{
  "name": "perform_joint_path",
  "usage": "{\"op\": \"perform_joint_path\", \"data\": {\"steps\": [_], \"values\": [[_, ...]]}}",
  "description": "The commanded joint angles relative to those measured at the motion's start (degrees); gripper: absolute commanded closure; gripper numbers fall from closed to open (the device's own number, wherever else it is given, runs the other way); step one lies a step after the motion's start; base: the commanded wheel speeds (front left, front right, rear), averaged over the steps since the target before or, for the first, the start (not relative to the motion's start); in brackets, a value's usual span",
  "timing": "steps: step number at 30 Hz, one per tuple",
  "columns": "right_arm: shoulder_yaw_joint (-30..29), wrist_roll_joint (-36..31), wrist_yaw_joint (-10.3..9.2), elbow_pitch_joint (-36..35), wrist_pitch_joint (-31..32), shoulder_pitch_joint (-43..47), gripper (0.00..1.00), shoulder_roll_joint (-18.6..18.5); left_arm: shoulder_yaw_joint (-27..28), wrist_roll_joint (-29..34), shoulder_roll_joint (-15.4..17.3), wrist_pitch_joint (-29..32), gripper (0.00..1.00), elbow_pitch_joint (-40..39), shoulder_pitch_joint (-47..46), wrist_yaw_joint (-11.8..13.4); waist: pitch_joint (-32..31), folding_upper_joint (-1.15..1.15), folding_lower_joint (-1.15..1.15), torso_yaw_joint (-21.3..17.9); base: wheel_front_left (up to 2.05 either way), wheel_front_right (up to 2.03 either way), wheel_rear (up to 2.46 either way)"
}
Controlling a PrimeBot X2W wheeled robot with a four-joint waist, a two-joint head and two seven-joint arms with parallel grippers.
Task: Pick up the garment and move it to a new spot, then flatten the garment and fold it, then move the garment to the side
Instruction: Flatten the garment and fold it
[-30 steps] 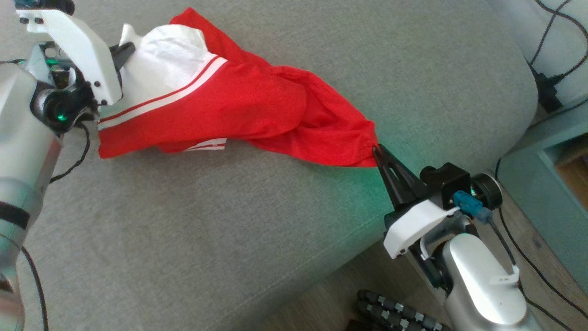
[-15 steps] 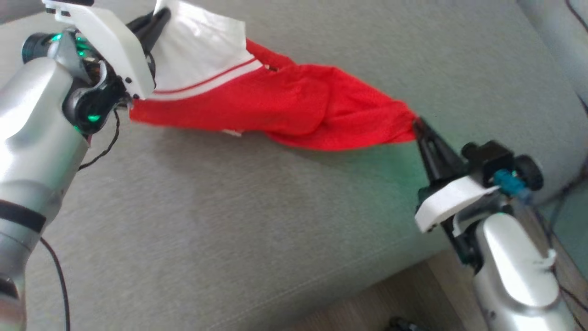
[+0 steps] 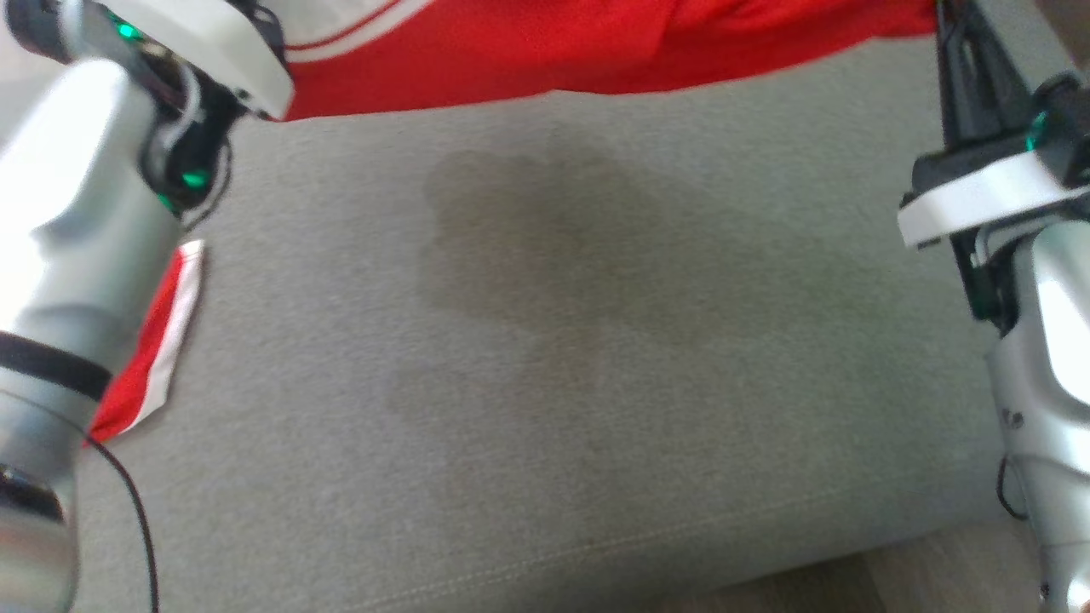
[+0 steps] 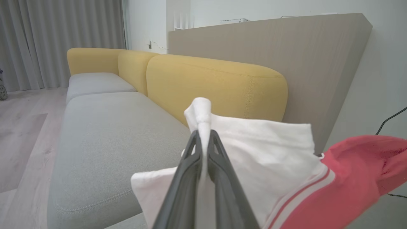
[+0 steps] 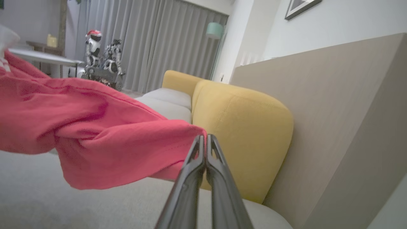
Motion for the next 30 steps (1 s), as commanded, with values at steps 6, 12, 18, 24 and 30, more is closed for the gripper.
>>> {"op": "perform_joint_path", "data": {"steps": [6, 12, 18, 24, 30], "values": [[4.7, -3.5, 0.43, 6.7, -2.4, 1.3, 1.00, -3.4, 5.6, 5.2, -0.8, -0.7, 1.00, -7.3, 7.3, 0.9, 0.2, 0.00, 0.00, 3.8, 0.00, 0.00, 0.00], [9.5, -4.0, 0.43, 13.5, -3.2, 4.7, 1.00, -5.7, 4.7, 10.1, -1.9, -0.7, 1.00, -10.4, 18.9, 1.2, 0.2, 0.00, 0.00, 4.8, 0.00, 0.00, 0.00], [11.8, -0.8, 0.43, 16.5, -3.6, 7.3, 1.00, -7.1, 4.5, 12.8, -2.5, -0.7, 0.65, -12.7, 27.5, 1.8, -1.2, 0.00, 0.00, 5.2, 0.00, 0.00, 0.00], [12.0, 2.2, 0.43, 15.7, -3.8, 10.6, 1.00, -8.0, 5.8, 13.7, -3.1, -0.7, 0.00, -14.7, 33.4, 3.2, -3.5, 0.00, 0.00, 6.0, 0.00, 0.00, 0.00], [9.1, 3.5, 0.43, 12.1, -3.9, 15.2, 1.00, -7.3, 10.7, 15.3, -3.7, -0.7, 0.00, -20.5, 39.7, 5.5, -5.3, 0.00, 0.00, 7.9, 0.00, 0.00, 0.00]]}}
